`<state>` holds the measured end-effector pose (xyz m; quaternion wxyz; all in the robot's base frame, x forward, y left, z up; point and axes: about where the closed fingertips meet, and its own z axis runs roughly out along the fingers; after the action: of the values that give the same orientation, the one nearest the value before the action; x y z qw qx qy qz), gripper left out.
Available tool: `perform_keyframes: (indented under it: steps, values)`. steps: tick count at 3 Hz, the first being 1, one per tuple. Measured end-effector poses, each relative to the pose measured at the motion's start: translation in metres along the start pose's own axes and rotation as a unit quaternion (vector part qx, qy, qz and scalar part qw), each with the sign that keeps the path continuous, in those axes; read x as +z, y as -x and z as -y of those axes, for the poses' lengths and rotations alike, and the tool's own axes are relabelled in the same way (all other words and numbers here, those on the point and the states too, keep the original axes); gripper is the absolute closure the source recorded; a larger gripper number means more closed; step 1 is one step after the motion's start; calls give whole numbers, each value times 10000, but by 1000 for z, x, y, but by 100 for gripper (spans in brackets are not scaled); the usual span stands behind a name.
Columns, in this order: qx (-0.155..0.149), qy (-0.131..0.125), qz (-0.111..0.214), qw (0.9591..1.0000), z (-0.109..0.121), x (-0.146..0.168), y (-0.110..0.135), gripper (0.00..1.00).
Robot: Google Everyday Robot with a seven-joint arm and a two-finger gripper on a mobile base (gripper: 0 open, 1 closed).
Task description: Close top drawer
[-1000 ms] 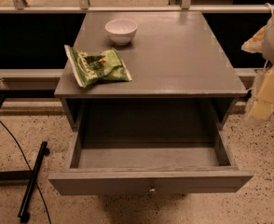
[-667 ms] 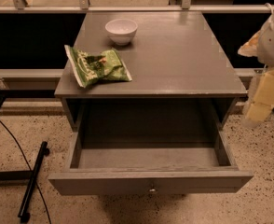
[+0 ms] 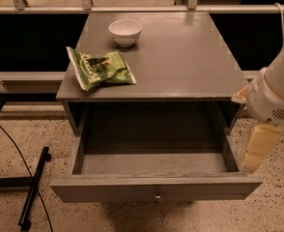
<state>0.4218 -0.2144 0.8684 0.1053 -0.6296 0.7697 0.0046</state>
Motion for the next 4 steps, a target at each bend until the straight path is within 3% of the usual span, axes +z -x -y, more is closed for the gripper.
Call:
perform_keyframes:
  steps: [1, 2, 3, 4]
  values:
    - [-171, 183, 208, 9995, -29, 55, -13, 0]
    - [-67, -173, 575, 9982, -53, 99, -27, 26]
    - [-152, -436, 858, 9952, -62, 115, -28, 50]
    - [-180, -490, 855, 9950, -60, 113, -28, 73]
